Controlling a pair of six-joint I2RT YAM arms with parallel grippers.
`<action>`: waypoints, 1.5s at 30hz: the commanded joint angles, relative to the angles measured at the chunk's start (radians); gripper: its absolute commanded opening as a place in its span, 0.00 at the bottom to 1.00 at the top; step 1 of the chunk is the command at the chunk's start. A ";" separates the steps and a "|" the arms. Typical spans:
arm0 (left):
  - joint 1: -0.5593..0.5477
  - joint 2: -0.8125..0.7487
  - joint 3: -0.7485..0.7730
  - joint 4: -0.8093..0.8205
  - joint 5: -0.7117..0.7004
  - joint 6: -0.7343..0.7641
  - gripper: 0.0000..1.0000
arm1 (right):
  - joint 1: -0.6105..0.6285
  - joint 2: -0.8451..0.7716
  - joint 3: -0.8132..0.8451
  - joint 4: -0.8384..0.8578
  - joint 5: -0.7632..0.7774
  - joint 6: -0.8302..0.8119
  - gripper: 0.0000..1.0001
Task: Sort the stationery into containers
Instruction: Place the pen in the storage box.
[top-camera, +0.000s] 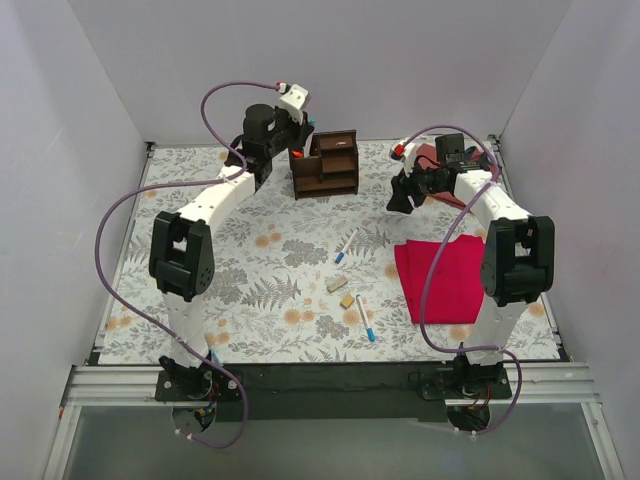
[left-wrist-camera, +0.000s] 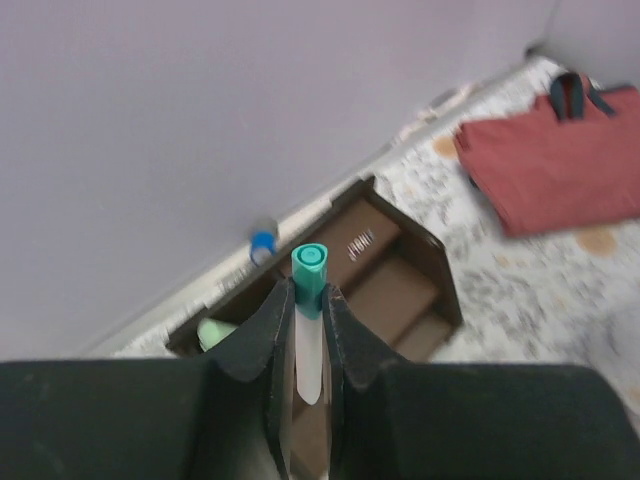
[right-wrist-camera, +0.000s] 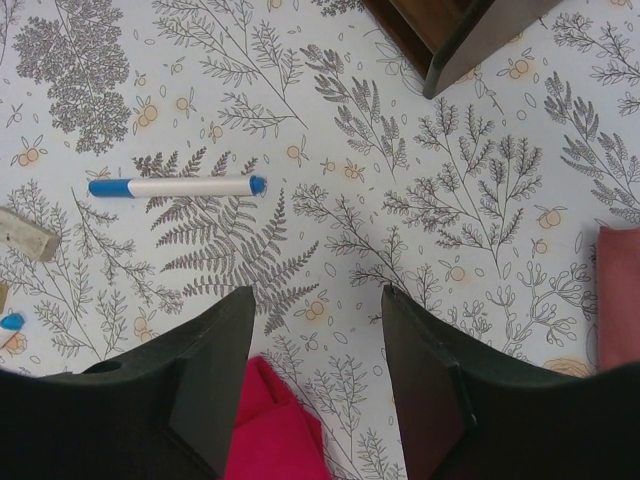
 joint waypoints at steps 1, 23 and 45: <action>-0.005 0.110 0.077 0.412 -0.084 -0.044 0.00 | -0.004 -0.055 0.003 -0.008 0.020 0.014 0.62; 0.030 0.153 0.062 0.452 -0.119 -0.021 0.00 | -0.006 0.057 0.139 -0.046 0.034 0.014 0.62; 0.071 -0.052 0.045 0.222 -0.289 -0.018 0.69 | -0.006 0.060 0.131 -0.049 -0.012 0.049 0.62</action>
